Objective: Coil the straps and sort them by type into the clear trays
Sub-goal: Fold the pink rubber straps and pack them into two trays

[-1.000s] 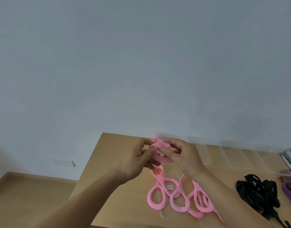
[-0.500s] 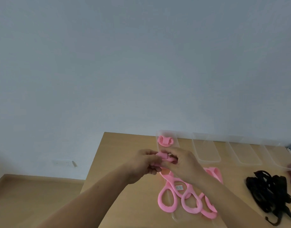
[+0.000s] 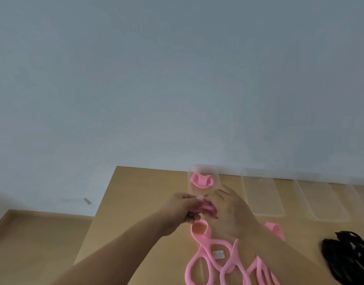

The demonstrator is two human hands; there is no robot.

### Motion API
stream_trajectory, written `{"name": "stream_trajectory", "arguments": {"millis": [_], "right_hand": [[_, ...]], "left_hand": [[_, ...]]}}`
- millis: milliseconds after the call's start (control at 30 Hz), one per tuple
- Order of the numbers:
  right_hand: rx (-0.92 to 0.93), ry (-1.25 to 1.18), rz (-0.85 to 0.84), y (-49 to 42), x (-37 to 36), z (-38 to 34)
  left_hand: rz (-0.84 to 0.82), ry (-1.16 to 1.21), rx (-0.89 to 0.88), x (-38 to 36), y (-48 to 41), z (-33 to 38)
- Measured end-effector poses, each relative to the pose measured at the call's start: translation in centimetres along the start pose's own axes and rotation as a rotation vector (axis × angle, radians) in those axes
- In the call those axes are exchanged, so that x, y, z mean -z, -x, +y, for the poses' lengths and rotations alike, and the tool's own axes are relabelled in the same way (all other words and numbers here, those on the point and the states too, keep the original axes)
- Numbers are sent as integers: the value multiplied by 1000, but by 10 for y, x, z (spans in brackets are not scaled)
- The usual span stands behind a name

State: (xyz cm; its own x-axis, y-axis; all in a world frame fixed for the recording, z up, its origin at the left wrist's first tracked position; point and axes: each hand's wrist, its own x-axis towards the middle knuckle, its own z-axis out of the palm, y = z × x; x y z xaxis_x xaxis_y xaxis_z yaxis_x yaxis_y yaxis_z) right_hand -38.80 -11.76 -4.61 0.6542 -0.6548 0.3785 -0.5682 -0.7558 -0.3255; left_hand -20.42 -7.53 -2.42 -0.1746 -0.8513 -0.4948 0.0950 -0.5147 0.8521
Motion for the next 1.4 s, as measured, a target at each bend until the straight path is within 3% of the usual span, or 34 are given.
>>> {"name": "stream_trajectory", "arguments": {"millis": [100, 233, 367, 500, 733, 900, 1033, 1233, 1333, 1400], "right_hand": [[11, -12, 1, -14, -5, 29], [-1, -26, -48, -31, -16, 61], [53, -17, -104, -36, -36, 72], [-17, -43, -192, -43, -50, 82], [0, -94, -182, -46, -58, 84], [91, 89, -78, -52, -66, 79], [108, 172, -187, -51, -76, 79], [164, 145, -218, -55, -78, 83], [83, 130, -348, -52, -80, 93], [73, 86, -314, -52, -78, 94]], "left_hand": [[154, -266, -69, -1, -25, 5], [442, -1001, -299, 15, -57, 8], [148, -1504, -308, 31, -90, 10], [-3, -1734, -323, 35, -123, 12], [17, -1829, -393, 42, -139, 5], [39, -1713, -406, 43, -135, 0], [26, -1628, -404, 44, -134, -4], [37, -1578, -437, 53, -130, -15], [57, -1624, -432, 58, -128, -25], [65, -1646, -414, 58, -128, -28]]}}
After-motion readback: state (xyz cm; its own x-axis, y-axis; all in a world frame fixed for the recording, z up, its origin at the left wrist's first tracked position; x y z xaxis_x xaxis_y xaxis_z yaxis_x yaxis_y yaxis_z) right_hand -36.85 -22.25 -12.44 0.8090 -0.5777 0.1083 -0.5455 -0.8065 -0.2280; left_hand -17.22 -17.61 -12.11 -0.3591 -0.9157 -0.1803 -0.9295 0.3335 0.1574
